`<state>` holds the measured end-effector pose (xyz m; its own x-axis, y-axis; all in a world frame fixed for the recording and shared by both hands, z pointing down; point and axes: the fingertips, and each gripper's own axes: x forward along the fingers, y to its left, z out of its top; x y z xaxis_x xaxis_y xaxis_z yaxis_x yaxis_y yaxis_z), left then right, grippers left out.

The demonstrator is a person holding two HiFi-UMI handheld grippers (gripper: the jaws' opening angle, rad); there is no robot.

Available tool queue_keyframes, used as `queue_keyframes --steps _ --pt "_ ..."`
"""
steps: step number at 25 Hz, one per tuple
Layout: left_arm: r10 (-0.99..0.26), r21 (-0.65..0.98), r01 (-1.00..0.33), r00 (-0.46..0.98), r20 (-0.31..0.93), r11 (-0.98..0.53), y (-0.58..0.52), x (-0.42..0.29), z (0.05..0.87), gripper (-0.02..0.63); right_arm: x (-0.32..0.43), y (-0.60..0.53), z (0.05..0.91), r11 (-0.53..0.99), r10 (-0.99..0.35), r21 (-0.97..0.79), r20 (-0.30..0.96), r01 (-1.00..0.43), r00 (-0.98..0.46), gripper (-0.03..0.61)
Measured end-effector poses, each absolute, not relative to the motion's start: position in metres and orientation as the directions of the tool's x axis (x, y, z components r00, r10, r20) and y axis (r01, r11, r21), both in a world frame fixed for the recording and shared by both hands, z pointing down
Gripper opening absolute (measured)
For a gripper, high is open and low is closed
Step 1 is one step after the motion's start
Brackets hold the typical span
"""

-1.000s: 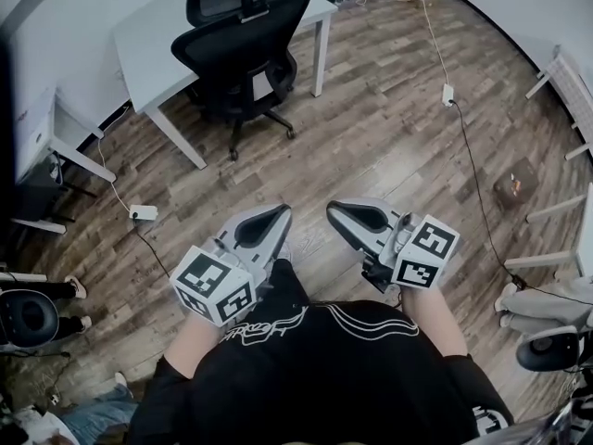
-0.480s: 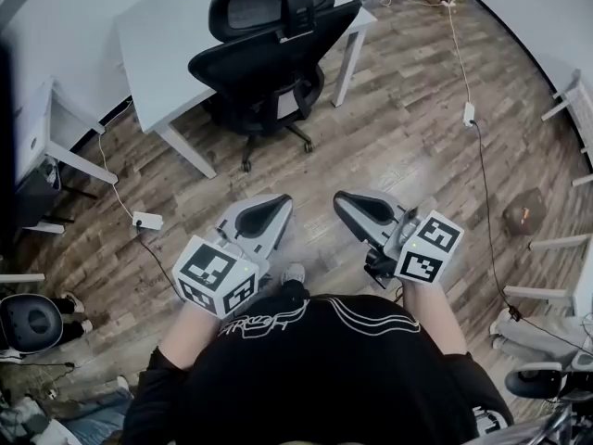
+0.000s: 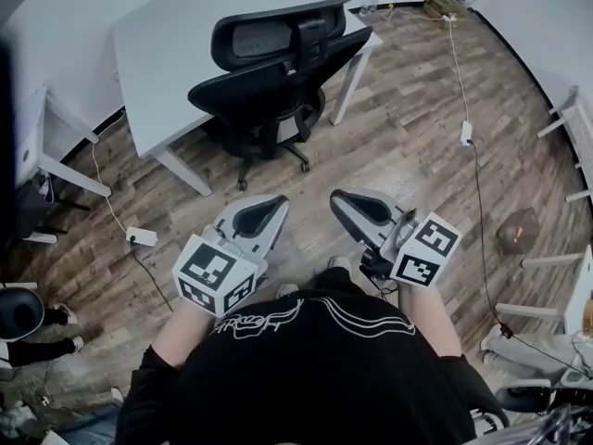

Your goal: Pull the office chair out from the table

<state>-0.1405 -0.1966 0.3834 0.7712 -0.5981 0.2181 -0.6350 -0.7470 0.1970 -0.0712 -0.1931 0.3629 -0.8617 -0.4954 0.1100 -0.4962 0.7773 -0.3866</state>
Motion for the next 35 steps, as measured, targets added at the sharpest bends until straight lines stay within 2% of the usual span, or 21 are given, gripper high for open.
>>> queue_keyframes --steps 6,15,23,28,35 --pt "-0.65 0.19 -0.685 0.728 0.219 -0.703 -0.244 -0.126 0.379 0.008 -0.042 -0.251 0.363 0.766 -0.491 -0.42 0.105 -0.486 -0.865 0.037" --pt "-0.756 0.21 -0.796 0.606 0.248 -0.568 -0.326 -0.088 0.374 0.008 0.003 -0.347 0.354 0.823 -0.353 -0.438 0.101 -0.36 -0.93 0.037" --pt "-0.834 0.193 -0.876 0.48 0.272 -0.442 -0.366 -0.053 0.384 0.008 0.051 -0.403 0.378 0.839 -0.287 -0.444 0.129 -0.314 -0.949 0.037" --pt "-0.879 0.11 -0.926 0.378 0.289 -0.362 -0.369 -0.058 0.387 0.009 0.073 -0.432 0.376 0.851 -0.319 -0.391 0.147 -0.351 -0.936 0.038" --pt "-0.909 0.112 -0.956 0.291 0.298 -0.27 -0.375 -0.105 0.392 0.012 0.08 -0.464 0.379 0.872 -0.322 -0.33 0.172 -0.362 -0.931 0.038"
